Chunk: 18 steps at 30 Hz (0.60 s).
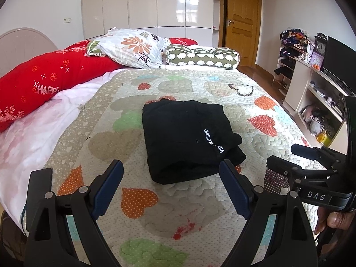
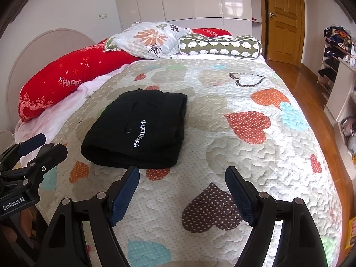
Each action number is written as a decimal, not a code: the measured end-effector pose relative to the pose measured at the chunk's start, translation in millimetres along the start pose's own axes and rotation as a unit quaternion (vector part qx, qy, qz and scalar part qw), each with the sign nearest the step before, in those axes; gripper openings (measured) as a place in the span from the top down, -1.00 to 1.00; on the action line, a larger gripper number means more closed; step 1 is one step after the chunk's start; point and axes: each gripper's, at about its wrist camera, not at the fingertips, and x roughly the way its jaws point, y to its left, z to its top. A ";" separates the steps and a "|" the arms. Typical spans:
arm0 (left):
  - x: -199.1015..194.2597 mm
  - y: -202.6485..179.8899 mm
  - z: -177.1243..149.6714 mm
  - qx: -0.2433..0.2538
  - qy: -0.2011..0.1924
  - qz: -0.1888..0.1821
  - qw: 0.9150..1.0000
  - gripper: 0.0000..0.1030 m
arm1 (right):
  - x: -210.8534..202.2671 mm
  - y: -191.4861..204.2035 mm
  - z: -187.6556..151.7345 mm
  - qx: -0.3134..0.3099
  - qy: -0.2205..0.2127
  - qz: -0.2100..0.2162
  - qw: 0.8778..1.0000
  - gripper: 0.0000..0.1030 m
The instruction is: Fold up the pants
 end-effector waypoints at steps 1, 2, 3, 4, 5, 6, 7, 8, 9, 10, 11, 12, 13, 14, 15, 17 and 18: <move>0.1 -0.7 -0.1 0.001 0.000 0.000 1.000 -0.72 | 0.3 -0.6 -0.1 0.001 0.001 0.000 1.000 -0.58; 0.8 -2.0 -0.1 0.002 0.001 -0.001 1.000 -0.72 | 0.7 -1.0 -0.2 0.001 0.002 0.000 1.000 -0.58; 1.0 -2.6 -0.1 0.003 0.001 -0.002 1.000 -0.72 | 0.9 -1.4 -0.3 0.001 0.002 0.000 1.000 -0.58; 0.9 -2.7 -0.1 0.003 0.002 -0.002 1.000 -0.72 | 1.1 -1.7 -0.3 0.001 0.002 0.000 1.000 -0.58; 0.9 -3.3 0.0 0.004 0.002 -0.002 1.000 -0.72 | 1.2 -1.9 -0.3 0.001 0.002 0.000 1.000 -0.57; 1.0 -3.6 0.0 0.004 0.002 -0.002 1.000 -0.72 | 1.1 -2.0 -0.3 0.001 0.002 0.000 1.000 -0.57; 1.2 -3.8 -0.2 0.004 0.002 -0.002 1.000 -0.72 | 1.2 -1.8 -0.4 0.001 0.002 0.000 1.000 -0.57; 1.3 -4.2 -0.2 0.005 0.002 -0.002 1.000 -0.72 | 1.2 -1.8 -0.5 0.001 0.002 -0.001 1.000 -0.57; 1.3 -4.2 -0.3 0.005 0.002 -0.002 1.000 -0.72 | 1.4 -2.1 -0.7 0.001 0.003 -0.001 1.000 -0.57; 2.0 -4.4 0.1 0.005 0.002 -0.003 1.000 -0.72 | 1.9 -2.2 -0.8 0.000 0.003 -0.001 1.000 -0.57; 2.3 -4.9 0.0 0.006 0.003 -0.003 1.000 -0.72 | 2.5 -2.0 -0.8 0.000 0.003 -0.001 1.000 -0.57; 2.4 -5.2 -0.2 0.006 0.003 -0.004 1.000 -0.72 | 2.7 -1.9 -1.0 0.000 0.004 -0.001 1.000 -0.58; 2.7 -5.6 -0.1 0.006 0.003 -0.004 1.000 -0.72 | 3.5 -1.6 -0.6 0.000 0.004 -0.001 1.000 -0.58; 2.9 -5.7 -0.1 0.006 0.003 -0.004 1.000 -0.72 | 4.1 -1.2 -0.4 -0.001 0.004 0.000 1.000 -0.58; 3.2 -5.7 0.0 0.006 0.004 -0.004 1.000 -0.72 | 4.3 -0.4 -0.2 -0.001 0.004 0.000 1.000 -0.58; 3.2 -5.7 0.0 0.006 0.003 -0.004 1.000 -0.72 | 4.8 1.4 0.4 -0.003 0.004 0.001 1.000 -0.58; 3.3 -5.5 0.0 0.006 0.003 -0.004 1.000 -0.72 | 4.8 2.7 0.6 -0.005 0.004 0.002 1.000 -0.58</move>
